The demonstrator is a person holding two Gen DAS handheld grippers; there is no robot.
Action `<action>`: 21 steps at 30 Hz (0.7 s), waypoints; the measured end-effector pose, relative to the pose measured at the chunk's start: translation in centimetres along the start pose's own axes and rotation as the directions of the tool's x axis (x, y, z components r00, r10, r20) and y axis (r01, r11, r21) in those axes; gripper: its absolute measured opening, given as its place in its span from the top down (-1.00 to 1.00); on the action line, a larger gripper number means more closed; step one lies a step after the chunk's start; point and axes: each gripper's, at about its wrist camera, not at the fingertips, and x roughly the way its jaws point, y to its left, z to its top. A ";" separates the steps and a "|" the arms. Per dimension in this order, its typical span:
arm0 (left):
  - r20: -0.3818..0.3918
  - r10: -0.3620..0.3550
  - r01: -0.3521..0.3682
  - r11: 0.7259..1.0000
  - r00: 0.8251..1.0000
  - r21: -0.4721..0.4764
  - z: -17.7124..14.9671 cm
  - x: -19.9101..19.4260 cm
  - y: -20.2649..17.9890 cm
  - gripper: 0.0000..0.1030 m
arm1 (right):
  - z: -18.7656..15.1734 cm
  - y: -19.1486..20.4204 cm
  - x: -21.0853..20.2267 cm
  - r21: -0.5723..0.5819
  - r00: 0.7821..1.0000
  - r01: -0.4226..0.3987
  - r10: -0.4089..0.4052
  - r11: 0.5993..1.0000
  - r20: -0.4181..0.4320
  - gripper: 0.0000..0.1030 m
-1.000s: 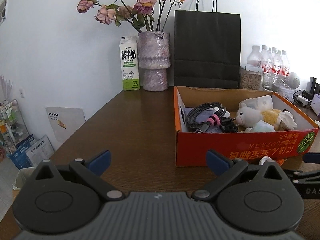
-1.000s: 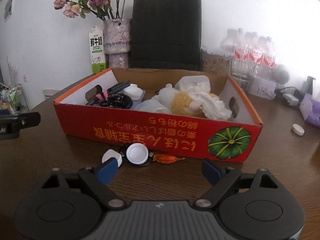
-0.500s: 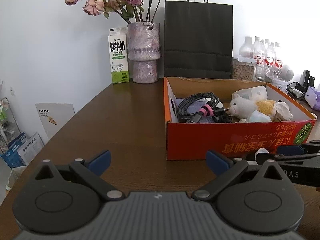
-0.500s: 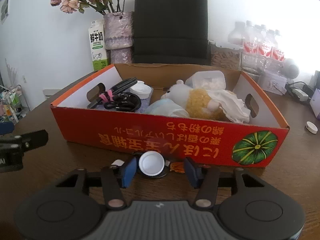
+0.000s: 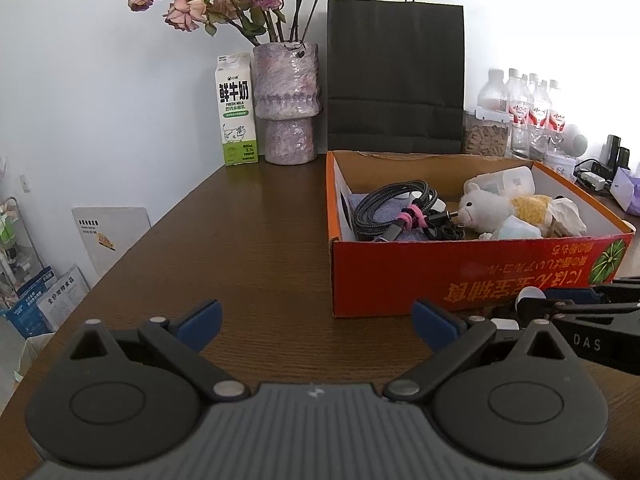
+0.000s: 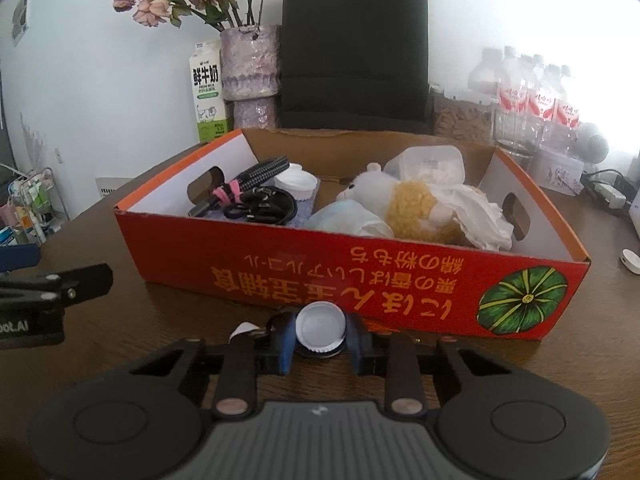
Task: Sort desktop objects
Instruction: 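Close the right tool on the white bottle cap, then grasp the small white cap with the left tool while the right tool holds its cap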
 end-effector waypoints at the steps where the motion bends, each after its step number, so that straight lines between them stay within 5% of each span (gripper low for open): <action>1: 0.000 0.000 0.000 1.000 1.000 0.002 0.0 0.0 -0.1 -1.00 | 0.0 0.0 -0.1 -0.001 1.000 -0.002 0.002 1.000 0.003 0.50; 21: -0.039 -0.087 0.091 0.989 0.995 0.115 -0.3 0.5 -7.4 -1.00 | -0.8 -5.7 -3.8 0.058 0.997 0.037 -0.041 0.998 0.068 0.50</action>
